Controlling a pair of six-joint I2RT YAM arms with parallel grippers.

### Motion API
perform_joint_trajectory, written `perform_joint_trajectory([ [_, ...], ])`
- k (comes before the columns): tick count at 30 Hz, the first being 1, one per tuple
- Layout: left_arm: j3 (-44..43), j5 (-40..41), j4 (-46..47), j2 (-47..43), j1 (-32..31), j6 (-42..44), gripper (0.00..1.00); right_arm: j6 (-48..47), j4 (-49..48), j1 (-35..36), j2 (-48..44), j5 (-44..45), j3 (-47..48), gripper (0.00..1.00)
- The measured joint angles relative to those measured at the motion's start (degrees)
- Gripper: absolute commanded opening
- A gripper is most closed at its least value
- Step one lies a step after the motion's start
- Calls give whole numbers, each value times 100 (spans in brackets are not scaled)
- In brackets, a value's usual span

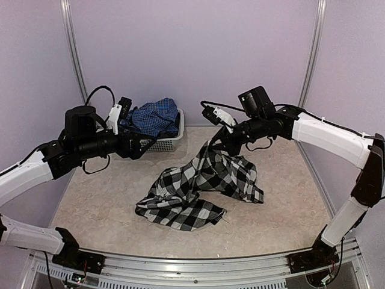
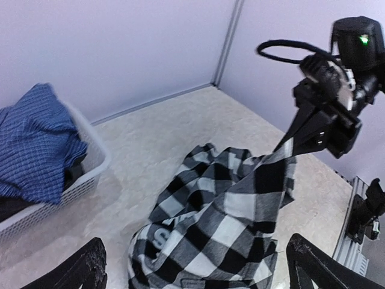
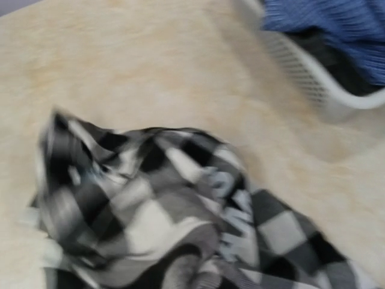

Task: Fold and stack the long sleeve shirts
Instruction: Flatten out the crumpled shirt at the center of the board.

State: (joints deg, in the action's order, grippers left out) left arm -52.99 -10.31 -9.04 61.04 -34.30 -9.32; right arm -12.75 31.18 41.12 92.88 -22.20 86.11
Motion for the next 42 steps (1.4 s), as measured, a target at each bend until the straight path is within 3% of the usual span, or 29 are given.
perform_joint_trajectory([
  [7, -979, -409, 802, 1528, -1200, 374, 99, 17, -116, 0, -63, -529, -76, 0],
  [11, -1294, -109, 1137, 2450, -1574, 310, 97, 162, -214, 0, -138, -562, -76, 0],
  [15, -1294, 413, 1349, 2975, -1897, 275, 88, 302, -234, -2, -155, -560, -76, 0],
  [23, -1298, 1163, 1521, 3270, -2094, 428, 54, 426, -232, -11, -155, -520, -79, 0],
  [29, -1362, 1043, 1504, 3353, -1991, 505, 7, 431, -197, -17, -155, -428, -79, 0],
  [30, -1381, 955, 1497, 3364, -1961, 518, 0, 431, -181, -17, -155, -380, -79, 0],
  [31, -1397, 857, 1480, 3364, -1926, 531, 0, 433, -164, -22, -155, -313, -79, 0],
  [33, -1403, 645, 1460, 3353, -1836, 540, 0, 455, -129, -39, -155, -133, -79, 11],
  [38, -1250, 92, 1416, 3025, -1469, 122, 0, 686, -87, -142, -162, 378, -79, 53],
  [42, -1139, -129, 1403, 2402, -890, -649, 0, 809, -107, -232, -225, 752, -92, 75],
])
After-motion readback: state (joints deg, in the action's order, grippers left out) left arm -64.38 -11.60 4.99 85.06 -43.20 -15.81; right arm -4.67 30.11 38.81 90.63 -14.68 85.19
